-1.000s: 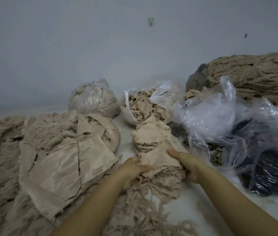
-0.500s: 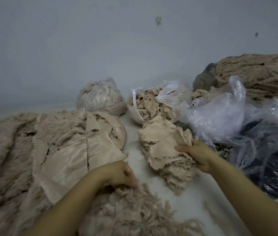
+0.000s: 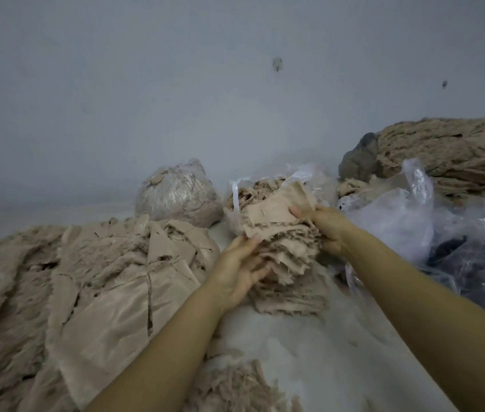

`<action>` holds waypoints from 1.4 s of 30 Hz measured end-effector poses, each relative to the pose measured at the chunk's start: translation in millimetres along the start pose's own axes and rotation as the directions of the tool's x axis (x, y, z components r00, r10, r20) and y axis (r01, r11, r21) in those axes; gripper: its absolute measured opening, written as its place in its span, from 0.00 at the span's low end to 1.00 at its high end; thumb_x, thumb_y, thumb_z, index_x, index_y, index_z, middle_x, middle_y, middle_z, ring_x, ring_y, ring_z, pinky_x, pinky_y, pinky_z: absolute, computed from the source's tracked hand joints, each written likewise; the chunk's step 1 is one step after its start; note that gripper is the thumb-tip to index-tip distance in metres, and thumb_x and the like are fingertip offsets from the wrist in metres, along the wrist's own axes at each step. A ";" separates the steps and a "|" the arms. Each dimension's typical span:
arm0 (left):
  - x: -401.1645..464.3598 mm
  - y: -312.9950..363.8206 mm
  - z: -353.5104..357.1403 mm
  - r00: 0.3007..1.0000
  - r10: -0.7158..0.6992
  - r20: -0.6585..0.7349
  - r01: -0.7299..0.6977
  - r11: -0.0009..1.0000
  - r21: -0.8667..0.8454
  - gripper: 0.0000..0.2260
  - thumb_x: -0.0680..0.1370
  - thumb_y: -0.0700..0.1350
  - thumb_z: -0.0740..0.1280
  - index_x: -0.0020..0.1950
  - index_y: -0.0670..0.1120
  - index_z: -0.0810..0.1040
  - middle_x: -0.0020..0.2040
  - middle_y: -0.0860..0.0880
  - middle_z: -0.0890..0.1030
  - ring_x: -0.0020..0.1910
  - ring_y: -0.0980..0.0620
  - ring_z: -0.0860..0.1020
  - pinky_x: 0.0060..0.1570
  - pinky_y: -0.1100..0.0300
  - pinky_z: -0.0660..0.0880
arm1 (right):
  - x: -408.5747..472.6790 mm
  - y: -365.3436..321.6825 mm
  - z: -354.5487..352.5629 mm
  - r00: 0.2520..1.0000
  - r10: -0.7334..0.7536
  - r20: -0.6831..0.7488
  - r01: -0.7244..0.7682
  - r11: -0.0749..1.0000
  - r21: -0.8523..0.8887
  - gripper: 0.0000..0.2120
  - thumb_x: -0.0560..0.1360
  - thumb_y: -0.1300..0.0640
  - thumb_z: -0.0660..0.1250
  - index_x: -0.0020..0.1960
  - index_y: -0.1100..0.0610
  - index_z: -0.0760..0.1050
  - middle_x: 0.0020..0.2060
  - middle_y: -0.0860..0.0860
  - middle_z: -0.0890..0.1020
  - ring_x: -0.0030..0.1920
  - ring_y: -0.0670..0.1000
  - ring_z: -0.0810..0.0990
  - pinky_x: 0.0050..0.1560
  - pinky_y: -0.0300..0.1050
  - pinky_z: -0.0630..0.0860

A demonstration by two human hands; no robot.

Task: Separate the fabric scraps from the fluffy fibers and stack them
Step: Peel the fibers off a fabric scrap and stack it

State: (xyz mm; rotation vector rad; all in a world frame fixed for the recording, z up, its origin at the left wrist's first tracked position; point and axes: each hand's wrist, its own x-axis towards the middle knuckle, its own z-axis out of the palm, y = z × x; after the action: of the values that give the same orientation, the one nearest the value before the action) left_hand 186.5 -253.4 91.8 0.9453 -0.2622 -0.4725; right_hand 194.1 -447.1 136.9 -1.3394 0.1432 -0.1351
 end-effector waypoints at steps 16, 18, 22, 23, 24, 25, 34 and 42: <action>22.3 -37.8 -34.7 0.984 -0.136 -0.113 0.156 0.970 0.187 0.13 0.79 0.44 0.62 0.62 0.40 0.73 0.58 0.42 0.79 0.55 0.46 0.79 0.55 0.55 0.76 | 25.3 69.8 -19.3 0.979 -0.195 0.052 0.128 0.401 -0.907 0.13 0.78 0.50 0.64 0.61 0.51 0.75 0.61 0.57 0.73 0.64 0.58 0.71 0.64 0.47 0.68; 9.1 -38.9 -40.2 0.987 -0.130 -0.093 0.156 0.916 0.370 0.08 0.80 0.43 0.62 0.53 0.41 0.76 0.50 0.42 0.80 0.46 0.49 0.80 0.45 0.61 0.76 | 9.0 74.7 -12.9 0.911 -0.413 -0.016 0.192 0.456 -0.869 0.17 0.79 0.52 0.63 0.66 0.56 0.73 0.65 0.56 0.71 0.66 0.55 0.70 0.67 0.46 0.66; -22.7 -38.0 -63.4 0.995 -0.040 0.095 -0.062 0.503 0.862 0.08 0.81 0.43 0.61 0.48 0.43 0.78 0.46 0.44 0.77 0.45 0.50 0.74 0.47 0.57 0.73 | -49.3 122.3 13.5 0.765 -0.615 0.189 0.514 0.408 -0.754 0.08 0.78 0.62 0.64 0.55 0.59 0.79 0.52 0.51 0.79 0.55 0.48 0.76 0.58 0.30 0.66; -30.8 -39.1 -71.5 0.987 -0.007 0.158 -0.147 0.321 0.935 0.08 0.81 0.43 0.61 0.50 0.44 0.79 0.47 0.46 0.79 0.47 0.51 0.76 0.51 0.57 0.72 | -62.8 137.0 19.5 0.796 -0.537 0.280 0.540 0.419 -0.730 0.08 0.78 0.62 0.64 0.55 0.59 0.80 0.52 0.49 0.79 0.54 0.47 0.75 0.58 0.30 0.67; -40.1 -41.0 -78.9 0.978 0.015 0.209 -0.208 0.176 0.962 0.09 0.81 0.43 0.61 0.53 0.45 0.81 0.50 0.48 0.81 0.50 0.54 0.77 0.54 0.60 0.72 | -74.3 149.1 25.2 0.822 -0.435 0.366 0.548 0.431 -0.717 0.09 0.79 0.62 0.63 0.57 0.58 0.79 0.53 0.48 0.79 0.55 0.46 0.75 0.58 0.31 0.67; -50.3 -43.7 -84.3 0.966 0.018 0.259 -0.260 0.101 0.960 0.10 0.81 0.44 0.61 0.55 0.45 0.81 0.53 0.49 0.81 0.52 0.55 0.77 0.55 0.62 0.71 | -83.5 157.2 30.0 0.829 -0.345 0.439 0.556 0.441 -0.704 0.10 0.79 0.61 0.63 0.59 0.58 0.77 0.54 0.49 0.78 0.55 0.45 0.75 0.58 0.31 0.67; -133.7 -29.8 -99.6 0.930 -0.263 0.257 -0.119 0.447 0.887 0.04 0.74 0.42 0.72 0.48 0.44 0.85 0.47 0.52 0.85 0.47 0.58 0.81 0.50 0.64 0.75 | -174.4 162.8 33.0 0.929 -0.041 0.369 0.275 0.742 -0.611 0.07 0.76 0.56 0.69 0.50 0.45 0.79 0.46 0.42 0.83 0.48 0.40 0.81 0.50 0.33 0.76; -136.6 -13.6 -100.0 0.925 -0.379 0.027 0.174 0.487 0.856 0.07 0.79 0.46 0.66 0.47 0.44 0.80 0.40 0.50 0.84 0.37 0.56 0.79 0.40 0.64 0.74 | -116.1 141.5 110.1 0.971 0.214 0.107 -0.174 0.939 -0.296 0.13 0.76 0.52 0.68 0.40 0.62 0.78 0.29 0.54 0.78 0.26 0.50 0.74 0.24 0.38 0.71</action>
State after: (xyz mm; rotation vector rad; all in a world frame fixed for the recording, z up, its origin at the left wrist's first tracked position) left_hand 105.8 -120.9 22.6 1.9424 -0.5718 -0.7816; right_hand 102.0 -289.1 26.6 -1.6084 0.1828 0.1514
